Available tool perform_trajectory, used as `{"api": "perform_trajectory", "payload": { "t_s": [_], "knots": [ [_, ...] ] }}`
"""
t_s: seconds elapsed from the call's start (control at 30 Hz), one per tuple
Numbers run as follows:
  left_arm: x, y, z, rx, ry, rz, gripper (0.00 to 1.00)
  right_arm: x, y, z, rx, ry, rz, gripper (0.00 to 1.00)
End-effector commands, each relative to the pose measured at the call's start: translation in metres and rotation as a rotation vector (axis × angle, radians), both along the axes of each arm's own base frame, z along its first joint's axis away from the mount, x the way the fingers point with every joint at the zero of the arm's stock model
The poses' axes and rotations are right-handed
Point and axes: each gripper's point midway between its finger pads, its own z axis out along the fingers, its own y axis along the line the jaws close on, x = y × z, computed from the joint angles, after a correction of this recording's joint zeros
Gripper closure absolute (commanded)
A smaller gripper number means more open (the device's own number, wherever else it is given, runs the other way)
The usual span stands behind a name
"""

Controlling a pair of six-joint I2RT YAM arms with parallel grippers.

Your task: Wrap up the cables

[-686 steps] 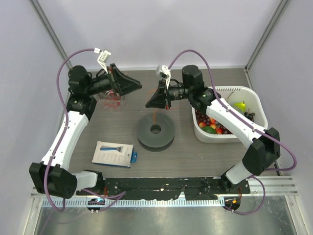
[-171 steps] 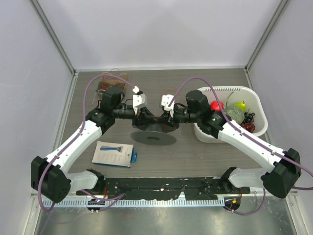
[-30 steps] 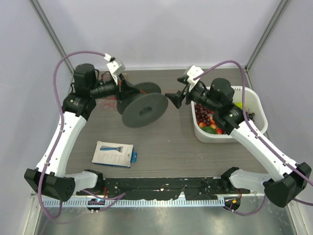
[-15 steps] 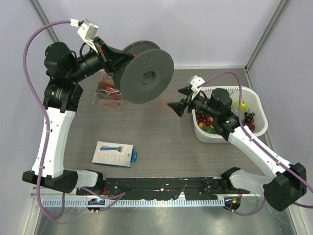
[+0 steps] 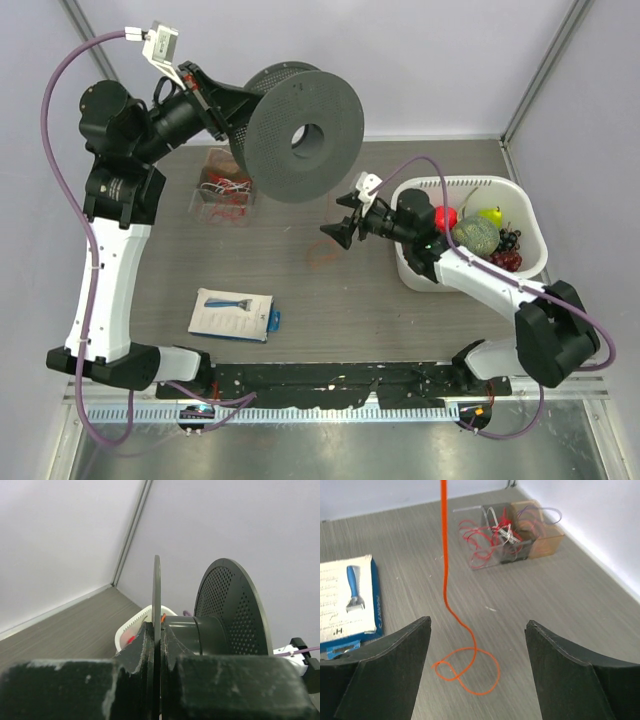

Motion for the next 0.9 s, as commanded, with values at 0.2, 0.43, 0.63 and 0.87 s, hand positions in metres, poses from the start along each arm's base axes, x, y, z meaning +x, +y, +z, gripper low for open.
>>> {"api": "perform_trajectory", "payload": {
  "t_s": [0.2, 0.43, 0.63, 0.87],
  "knots": [
    [-0.026, 0.022, 0.059, -0.127, -0.131, 0.099, 1.00, 0.006, 0.024, -0.013, -0.015, -0.111, 0.046, 0.56],
    [0.022, 0.068, 0.038, -0.194, -0.023, 0.450, 1.00, -0.009, 0.018, -0.022, -0.037, -0.036, 0.042, 0.99],
    [0.079, 0.109, -0.019, -0.141, 0.115, 0.768, 1.00, -0.050, 0.012, -0.016, -0.082, 0.014, 0.109, 0.99],
    [0.124, 0.128, -0.080, -0.056, 0.227, 0.935, 1.00, -0.100, 0.015, -0.002, -0.179, -0.046, 0.243, 0.99]
  ]
}}
